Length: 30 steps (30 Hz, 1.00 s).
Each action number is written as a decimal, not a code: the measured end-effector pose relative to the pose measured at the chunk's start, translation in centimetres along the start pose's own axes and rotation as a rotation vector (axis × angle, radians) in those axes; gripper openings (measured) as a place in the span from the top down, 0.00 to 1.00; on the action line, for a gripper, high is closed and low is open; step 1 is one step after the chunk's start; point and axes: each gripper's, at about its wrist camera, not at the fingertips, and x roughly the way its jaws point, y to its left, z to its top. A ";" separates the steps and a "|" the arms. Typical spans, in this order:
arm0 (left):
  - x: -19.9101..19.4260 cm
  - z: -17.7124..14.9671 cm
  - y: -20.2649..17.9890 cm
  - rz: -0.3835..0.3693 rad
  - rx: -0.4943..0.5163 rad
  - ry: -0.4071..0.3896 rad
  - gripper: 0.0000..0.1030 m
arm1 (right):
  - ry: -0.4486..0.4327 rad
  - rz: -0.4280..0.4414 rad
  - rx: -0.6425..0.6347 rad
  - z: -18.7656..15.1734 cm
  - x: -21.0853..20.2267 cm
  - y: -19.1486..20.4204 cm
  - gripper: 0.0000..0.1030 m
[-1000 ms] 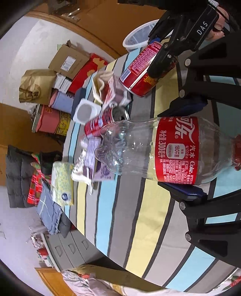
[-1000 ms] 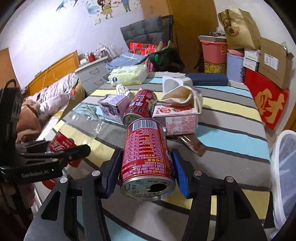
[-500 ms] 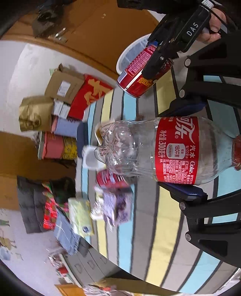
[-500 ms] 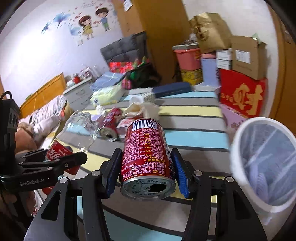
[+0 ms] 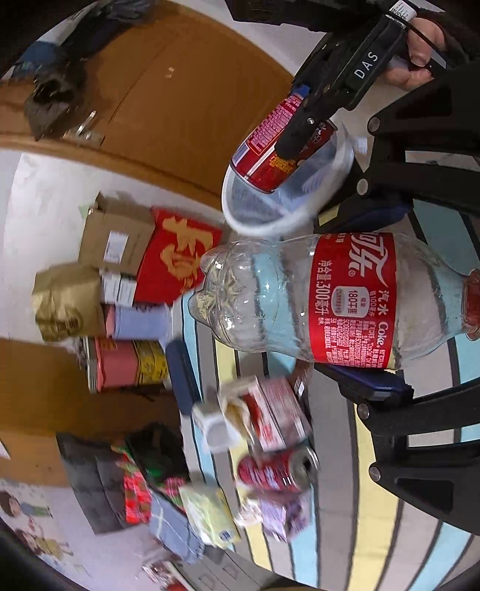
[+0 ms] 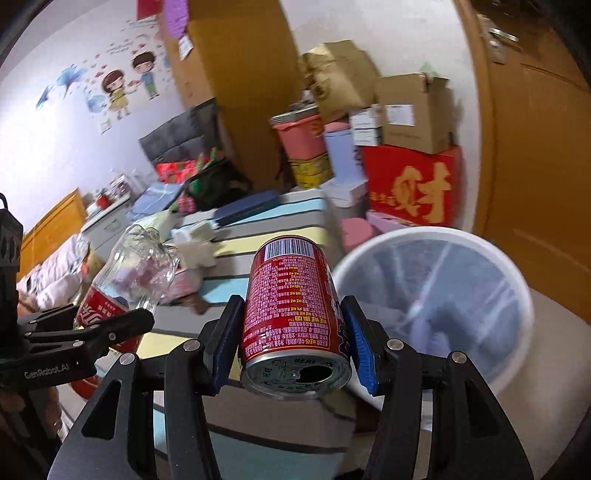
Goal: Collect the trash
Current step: 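Carry the can and bottle over the wastebasket and release both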
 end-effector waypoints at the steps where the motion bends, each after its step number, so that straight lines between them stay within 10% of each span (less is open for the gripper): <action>1: 0.4 0.3 -0.9 -0.013 0.015 0.002 0.40 | -0.006 -0.010 0.008 0.0 -0.2 -0.5 0.47; 15: 6.3 3.4 -9.7 -0.160 0.113 0.064 0.40 | 0.010 -0.196 0.100 -0.3 -1.3 -7.5 0.47; 30: 12.5 4.5 -13.0 -0.160 0.155 0.144 0.39 | 0.107 -0.285 0.086 -0.5 1.0 -10.9 0.47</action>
